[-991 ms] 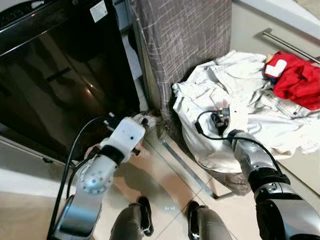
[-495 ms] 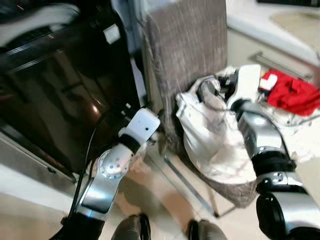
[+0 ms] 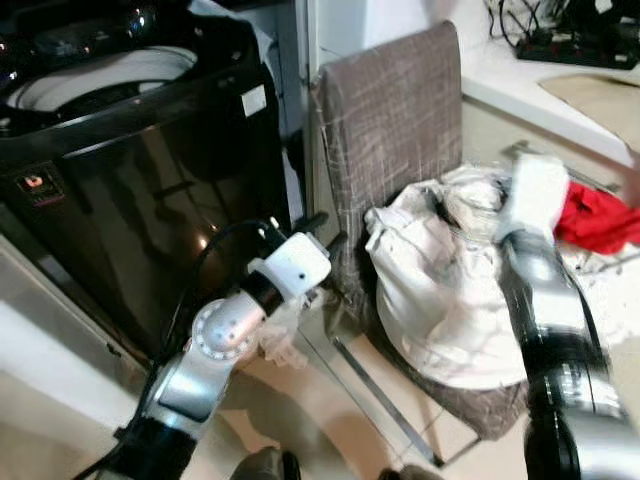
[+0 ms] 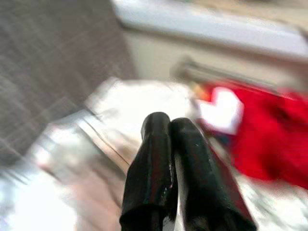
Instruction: Clothes washing
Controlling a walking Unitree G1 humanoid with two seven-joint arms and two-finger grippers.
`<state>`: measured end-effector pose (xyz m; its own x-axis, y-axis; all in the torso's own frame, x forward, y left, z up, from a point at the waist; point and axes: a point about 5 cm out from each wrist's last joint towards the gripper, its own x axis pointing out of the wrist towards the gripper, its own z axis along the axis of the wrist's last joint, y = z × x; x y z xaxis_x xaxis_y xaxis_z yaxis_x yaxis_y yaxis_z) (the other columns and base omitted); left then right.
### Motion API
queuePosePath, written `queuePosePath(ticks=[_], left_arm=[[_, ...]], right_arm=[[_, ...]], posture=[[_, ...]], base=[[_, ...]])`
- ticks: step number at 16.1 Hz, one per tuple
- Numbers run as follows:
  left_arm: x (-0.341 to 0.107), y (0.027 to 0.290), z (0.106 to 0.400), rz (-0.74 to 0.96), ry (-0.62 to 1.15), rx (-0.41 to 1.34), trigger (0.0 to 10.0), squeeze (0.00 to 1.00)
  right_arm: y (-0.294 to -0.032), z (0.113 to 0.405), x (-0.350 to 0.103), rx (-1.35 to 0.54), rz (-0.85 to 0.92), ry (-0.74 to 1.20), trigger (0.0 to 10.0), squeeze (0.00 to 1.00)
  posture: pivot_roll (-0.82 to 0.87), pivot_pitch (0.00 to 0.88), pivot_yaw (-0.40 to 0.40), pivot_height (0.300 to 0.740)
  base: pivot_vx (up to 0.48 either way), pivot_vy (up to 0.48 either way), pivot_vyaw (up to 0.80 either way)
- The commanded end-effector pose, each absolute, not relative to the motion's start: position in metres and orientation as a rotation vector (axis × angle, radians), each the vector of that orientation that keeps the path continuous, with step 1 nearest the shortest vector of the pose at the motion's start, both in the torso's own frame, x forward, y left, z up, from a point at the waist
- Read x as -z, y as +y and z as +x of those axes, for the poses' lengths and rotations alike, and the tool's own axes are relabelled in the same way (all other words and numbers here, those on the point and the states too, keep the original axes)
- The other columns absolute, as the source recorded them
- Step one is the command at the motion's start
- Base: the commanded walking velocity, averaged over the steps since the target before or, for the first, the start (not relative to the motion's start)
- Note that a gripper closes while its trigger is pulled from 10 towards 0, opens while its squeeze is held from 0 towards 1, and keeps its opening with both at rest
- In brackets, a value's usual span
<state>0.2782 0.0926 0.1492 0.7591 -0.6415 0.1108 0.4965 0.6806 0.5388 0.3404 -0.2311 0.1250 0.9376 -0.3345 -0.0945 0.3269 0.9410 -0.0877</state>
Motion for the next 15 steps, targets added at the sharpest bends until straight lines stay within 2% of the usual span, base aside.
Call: queuePosePath(ticks=[1, 2, 4, 7, 10, 15], left_arm=[[-0.149, 0.097, 0.279, 0.519, -0.298, 0.656, 10.0, 0.0], [-0.148, 0.101, 0.28, 0.522, -0.291, 0.649, 10.0, 0.0], [-0.147, 0.101, 0.28, 0.504, -0.289, 0.643, 10.0, 0.0], [-0.145, 0.09, 0.282, 0.486, -0.295, 0.682, 10.0, 0.0], [-0.146, 0.089, 0.285, 0.486, -0.3, 0.685, 10.0, 0.0], [-0.15, 0.089, 0.278, 0.474, -0.335, 0.757, 10.0, 0.0]], right_arm=[[-0.231, 0.326, -0.128, 0.37, -0.141, 0.054, 10.0, 1.0], [-0.238, 0.296, -0.125, 0.419, -0.225, -0.006, 10.0, 1.0], [-0.236, 0.264, -0.131, 0.42, -0.308, -0.103, 10.0, 1.0], [-0.244, 0.244, -0.116, 0.49, -0.192, -0.026, 10.0, 1.0], [-0.248, 0.249, -0.101, 0.53, -0.043, 0.052, 10.0, 1.0], [-0.253, 0.291, -0.112, 0.494, 0.072, 0.029, 10.0, 1.0]], posture=[[-0.12, 0.029, 0.07, 0.74], [-0.13, 0.038, 0.076, 0.74], [-0.16, 0.049, 0.09, 0.74], [-0.21, 0.064, 0.114, 0.74], [-0.21, 0.073, 0.128, 0.74], [-0.15, 0.093, 0.132, 0.74]], base=[[0.0, 0.0, 0.0], [0.0, 0.0, 0.0], [0.0, 0.0, 0.0], [0.0, 0.0, 0.0], [0.0, 0.0, 0.0], [0.0, 0.0, 0.0]])
